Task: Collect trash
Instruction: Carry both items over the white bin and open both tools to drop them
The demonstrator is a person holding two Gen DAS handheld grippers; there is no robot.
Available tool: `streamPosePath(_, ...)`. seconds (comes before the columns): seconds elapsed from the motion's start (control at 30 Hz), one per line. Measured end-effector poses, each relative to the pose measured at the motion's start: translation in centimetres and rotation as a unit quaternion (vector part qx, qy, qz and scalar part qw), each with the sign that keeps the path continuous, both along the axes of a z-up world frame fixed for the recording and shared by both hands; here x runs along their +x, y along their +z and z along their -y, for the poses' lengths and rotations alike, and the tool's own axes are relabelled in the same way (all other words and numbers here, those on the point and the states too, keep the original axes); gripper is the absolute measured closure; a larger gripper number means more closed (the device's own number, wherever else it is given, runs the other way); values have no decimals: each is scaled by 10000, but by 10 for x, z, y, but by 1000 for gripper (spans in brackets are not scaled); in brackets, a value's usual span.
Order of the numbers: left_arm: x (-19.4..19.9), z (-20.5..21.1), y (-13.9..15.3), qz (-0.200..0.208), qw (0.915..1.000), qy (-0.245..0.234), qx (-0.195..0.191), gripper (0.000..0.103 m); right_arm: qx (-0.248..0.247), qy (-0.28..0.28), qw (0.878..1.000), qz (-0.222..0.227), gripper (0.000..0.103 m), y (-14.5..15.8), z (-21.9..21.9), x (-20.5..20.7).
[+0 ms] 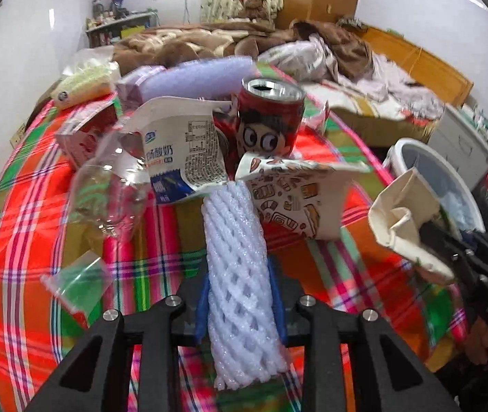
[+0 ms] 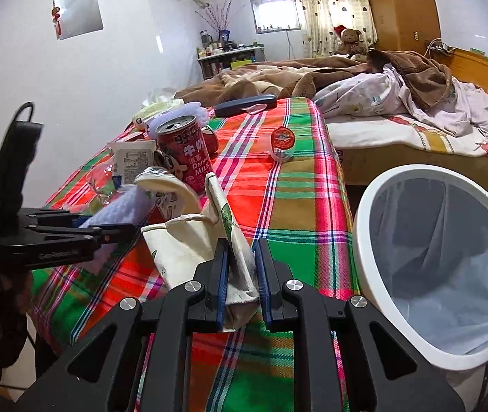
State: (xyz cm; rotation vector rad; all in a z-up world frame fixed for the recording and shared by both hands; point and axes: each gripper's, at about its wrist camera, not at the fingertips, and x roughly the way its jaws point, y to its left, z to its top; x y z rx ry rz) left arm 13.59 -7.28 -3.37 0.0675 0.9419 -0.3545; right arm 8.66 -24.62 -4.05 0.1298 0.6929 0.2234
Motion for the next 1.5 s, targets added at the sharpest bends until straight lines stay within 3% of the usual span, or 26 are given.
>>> streamPosePath(0.33, -42, -14, 47, 473, 9985, 160, -211, 73, 40, -22, 9995, 327, 87, 20, 3, -17)
streamPosePath(0.47, -48, 12, 66, 674, 9971, -171, -313, 72, -6, -234, 9983, 540, 87, 33, 14, -25)
streamPosePath(0.67, -45, 87, 82, 859, 9911, -890, -498, 72, -237, -991, 9923, 710, 87, 47, 57, -35)
streamPosePath(1.07, -15, 207, 30, 137, 9803, -1839, -707, 71, -623, -2315, 9707, 143, 87, 19, 135, -16)
streamPosePath(1.33, 3, 254, 7, -79, 9749, -2136, -627, 71, -805, -2509, 9641, -337, 87, -3, 159, -6)
streamPosePath(1.43, 8, 259, 3, -164, 9725, -2215, -703, 64, -864, -2480, 9640, -417, 86, -7, 164, -4)
streamPosePath(1.5, 10, 259, 3, -144, 9734, -2180, -688, 51, -804, -2429, 9655, -480, 84, -9, 168, -3)
